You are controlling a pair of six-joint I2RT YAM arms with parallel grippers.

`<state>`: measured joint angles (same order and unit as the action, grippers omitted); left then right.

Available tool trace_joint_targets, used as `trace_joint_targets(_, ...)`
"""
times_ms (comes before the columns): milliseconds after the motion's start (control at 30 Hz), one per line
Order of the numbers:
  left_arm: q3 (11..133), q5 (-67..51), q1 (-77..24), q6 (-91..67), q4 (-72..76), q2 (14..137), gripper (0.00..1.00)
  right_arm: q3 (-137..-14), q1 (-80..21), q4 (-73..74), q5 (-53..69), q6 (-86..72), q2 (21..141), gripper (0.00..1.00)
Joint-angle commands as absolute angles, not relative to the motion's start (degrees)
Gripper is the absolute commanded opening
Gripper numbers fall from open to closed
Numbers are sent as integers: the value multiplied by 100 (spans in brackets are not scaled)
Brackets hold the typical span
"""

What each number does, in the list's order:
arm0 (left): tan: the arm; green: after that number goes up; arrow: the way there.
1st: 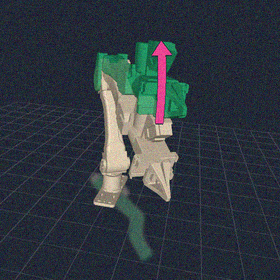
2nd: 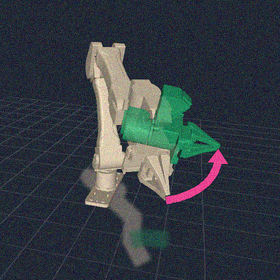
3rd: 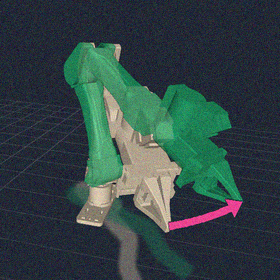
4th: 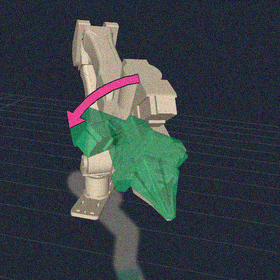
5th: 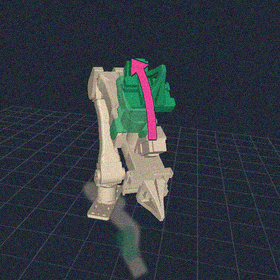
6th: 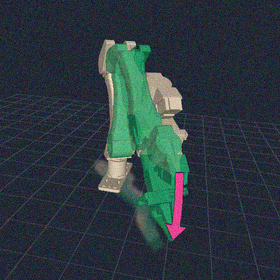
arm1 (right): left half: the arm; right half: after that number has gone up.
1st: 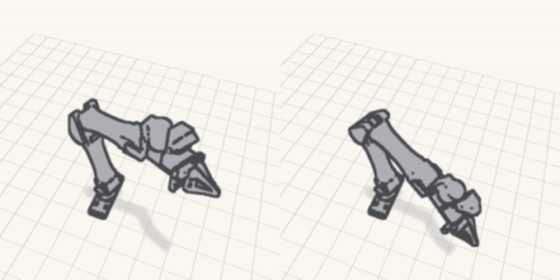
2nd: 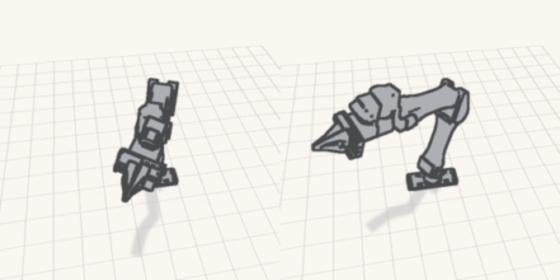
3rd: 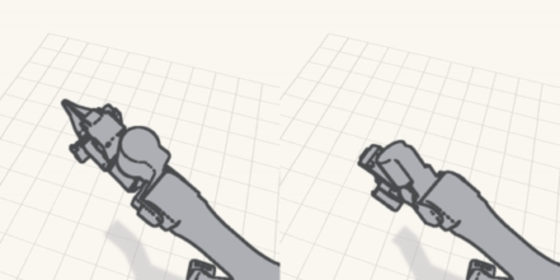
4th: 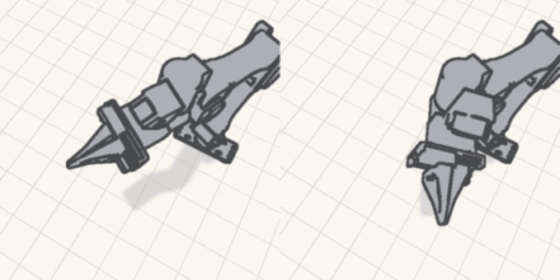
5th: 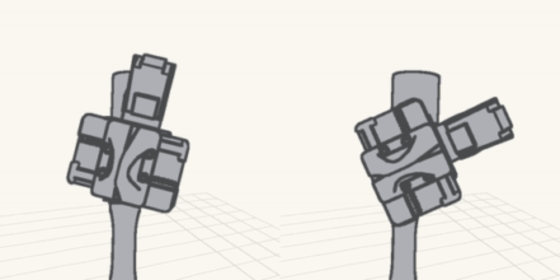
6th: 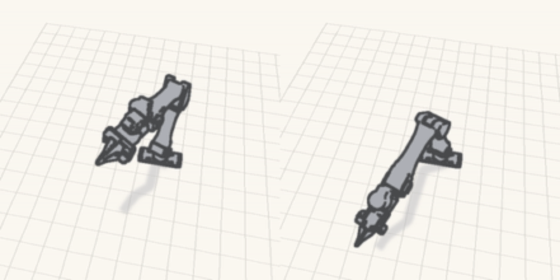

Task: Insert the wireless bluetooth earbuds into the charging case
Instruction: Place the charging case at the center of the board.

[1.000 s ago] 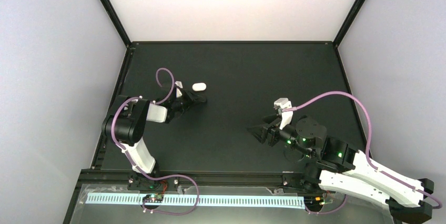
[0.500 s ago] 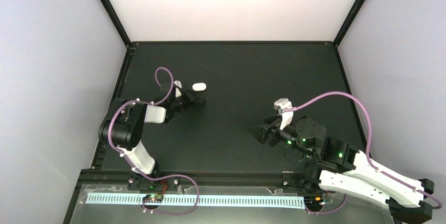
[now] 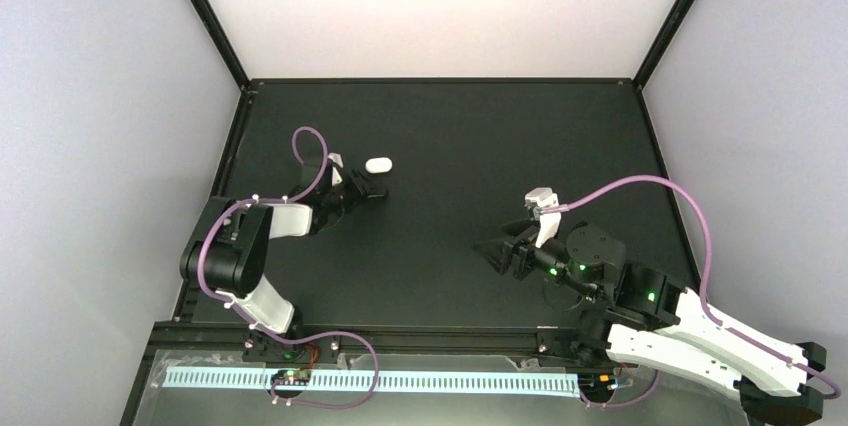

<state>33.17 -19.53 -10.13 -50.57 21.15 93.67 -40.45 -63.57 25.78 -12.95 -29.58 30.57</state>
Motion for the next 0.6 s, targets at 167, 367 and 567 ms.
trace_joint_targets(167,3312,-1146,-1024,-4562,913,8869,61,-3934,-6370,2494,-1350,-2990,2995,79)
trace_joint_targets(367,3373,-1062,-1024,-4522,877,8846,60,-3920,-6370,2481,-1315,-2968,3001,79)
trace_joint_targets(567,3665,-1379,-1075,-4502,1013,9117,57,-3916,-6372,2506,-1344,-2936,2980,79)
